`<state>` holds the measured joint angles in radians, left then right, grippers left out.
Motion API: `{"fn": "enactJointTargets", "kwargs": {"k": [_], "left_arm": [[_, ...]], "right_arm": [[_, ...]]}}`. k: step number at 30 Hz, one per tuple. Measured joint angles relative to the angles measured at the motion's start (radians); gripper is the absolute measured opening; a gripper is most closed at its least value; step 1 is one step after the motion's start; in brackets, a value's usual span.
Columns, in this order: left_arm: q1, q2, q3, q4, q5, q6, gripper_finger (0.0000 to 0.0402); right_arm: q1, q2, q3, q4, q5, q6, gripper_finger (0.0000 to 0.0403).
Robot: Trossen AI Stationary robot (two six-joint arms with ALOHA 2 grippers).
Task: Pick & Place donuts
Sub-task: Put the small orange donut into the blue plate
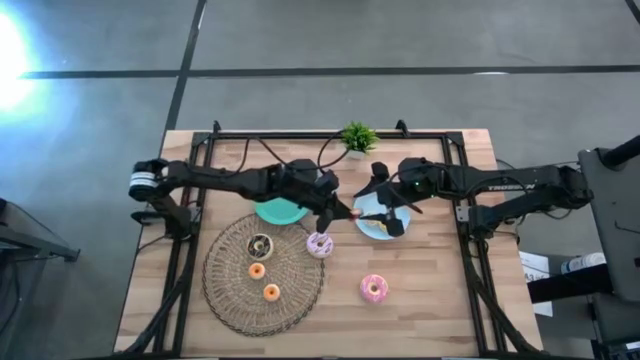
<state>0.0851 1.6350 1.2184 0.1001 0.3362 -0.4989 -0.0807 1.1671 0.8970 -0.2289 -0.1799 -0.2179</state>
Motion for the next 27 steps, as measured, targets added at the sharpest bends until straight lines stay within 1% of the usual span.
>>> {"fn": "enactJointTargets", "kwargs": {"k": [4,8,14,19,27], "left_arm": [[0.007,0.012,0.017,-0.046,0.017,0.013,0.0000],[0.013,0.008,0.020,-0.038,0.021,0.013,0.0000],[0.018,0.009,0.021,-0.027,0.020,0.001,0.0000],[0.015,0.013,0.021,-0.018,0.021,-0.008,0.0000],[0.015,0.017,0.021,0.006,0.005,-0.019,0.0000]], "right_arm": [[0.000,-0.002,0.015,-0.060,0.000,0.001,0.0280],[0.000,-0.002,0.017,-0.095,-0.001,0.031,0.0267],[0.000,-0.002,0.017,-0.086,-0.001,0.031,0.0238],[0.000,0.005,0.017,-0.078,-0.002,0.033,0.0225],[0.000,0.031,0.016,-0.069,-0.004,0.091,0.0196]]}}
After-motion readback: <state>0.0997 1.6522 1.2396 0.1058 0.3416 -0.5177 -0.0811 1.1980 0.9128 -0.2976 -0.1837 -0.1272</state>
